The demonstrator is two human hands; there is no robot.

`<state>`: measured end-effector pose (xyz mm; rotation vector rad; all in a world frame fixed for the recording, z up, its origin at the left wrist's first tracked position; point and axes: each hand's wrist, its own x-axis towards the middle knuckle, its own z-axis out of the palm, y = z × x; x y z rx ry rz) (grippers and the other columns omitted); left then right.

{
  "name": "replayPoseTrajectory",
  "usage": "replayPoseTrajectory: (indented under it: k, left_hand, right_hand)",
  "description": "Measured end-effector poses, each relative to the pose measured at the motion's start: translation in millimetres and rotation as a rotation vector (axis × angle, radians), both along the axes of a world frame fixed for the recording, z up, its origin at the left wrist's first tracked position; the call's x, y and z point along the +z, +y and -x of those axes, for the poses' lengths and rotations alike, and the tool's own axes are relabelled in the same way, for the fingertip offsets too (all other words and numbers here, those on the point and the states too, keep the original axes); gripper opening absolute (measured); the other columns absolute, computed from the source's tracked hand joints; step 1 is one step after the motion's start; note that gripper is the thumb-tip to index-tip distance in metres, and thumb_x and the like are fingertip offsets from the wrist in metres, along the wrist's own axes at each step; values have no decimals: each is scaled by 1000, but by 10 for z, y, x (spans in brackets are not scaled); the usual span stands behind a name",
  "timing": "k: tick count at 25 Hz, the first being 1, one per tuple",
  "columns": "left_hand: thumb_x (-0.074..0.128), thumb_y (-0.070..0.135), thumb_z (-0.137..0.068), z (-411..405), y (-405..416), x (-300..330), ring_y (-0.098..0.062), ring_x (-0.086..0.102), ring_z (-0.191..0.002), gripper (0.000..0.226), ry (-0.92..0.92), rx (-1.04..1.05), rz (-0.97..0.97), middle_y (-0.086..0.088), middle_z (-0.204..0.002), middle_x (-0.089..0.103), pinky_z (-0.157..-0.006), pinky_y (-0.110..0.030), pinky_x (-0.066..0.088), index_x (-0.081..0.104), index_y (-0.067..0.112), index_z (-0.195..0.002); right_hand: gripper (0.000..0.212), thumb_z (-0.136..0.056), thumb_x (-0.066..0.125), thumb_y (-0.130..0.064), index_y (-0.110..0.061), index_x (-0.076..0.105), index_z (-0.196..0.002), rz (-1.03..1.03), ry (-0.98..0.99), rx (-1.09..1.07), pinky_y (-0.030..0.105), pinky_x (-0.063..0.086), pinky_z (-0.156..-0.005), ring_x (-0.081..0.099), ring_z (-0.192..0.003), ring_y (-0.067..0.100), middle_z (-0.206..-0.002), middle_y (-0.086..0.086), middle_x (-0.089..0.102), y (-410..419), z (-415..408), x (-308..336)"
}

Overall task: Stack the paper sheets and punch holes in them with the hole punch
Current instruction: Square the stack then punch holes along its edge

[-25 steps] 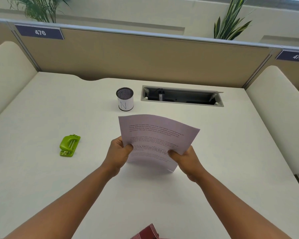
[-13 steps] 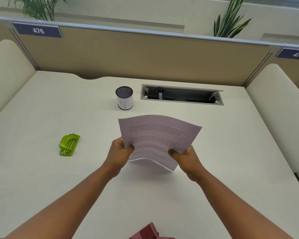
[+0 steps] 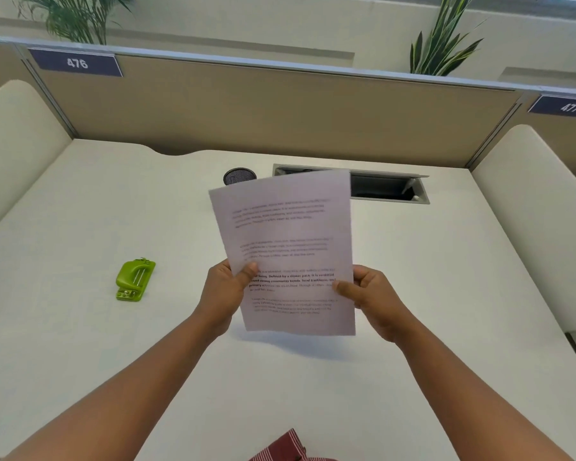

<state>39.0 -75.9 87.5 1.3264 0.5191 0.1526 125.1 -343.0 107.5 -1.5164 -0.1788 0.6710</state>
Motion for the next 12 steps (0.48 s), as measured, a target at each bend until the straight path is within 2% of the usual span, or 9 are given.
replayPoseTrajectory:
  k: [3,6,9,12]
  left_hand:
    - [66,14,-97,-29,51,23,-27,75,-103,18,25,93,171,-3,-110,80,-82,-39,59,73,18,-113]
    - [62,10,-99,-59,33,68,-25,74,-106,25,6,183,365,-3,-115,79,-84,-42,59,69,18,-121]
    - [62,7,-98,-68,-94,90,-23,75,-106,27,-26,221,487,-5,-117,78,-83,-43,61,70,20,-121]
    - [62,8,-98,-50,-243,79,-24,74,-108,28,-59,219,553,-8,-120,77,-80,-42,62,68,20,-123]
  right_hand:
    - [28,-88,69,-7,-10,78,-114,-158,183,-48,32,60,-82,75,-99,25,-118,14,77,-101,18,-32]
    - [29,-82,72,-8,-18,80,-108,-357,381,-121,34,61,-82,75,-90,19,-112,8,78,-43,151,-126]
    - [35,-84,73,-2,-16,75,-115,-470,445,-188,39,62,-88,76,-102,23,-123,11,76,199,335,-167]
    - [41,-88,67,0,-16,67,-125,-522,438,-298,40,63,-83,75,-109,24,-130,10,73,417,430,-140]
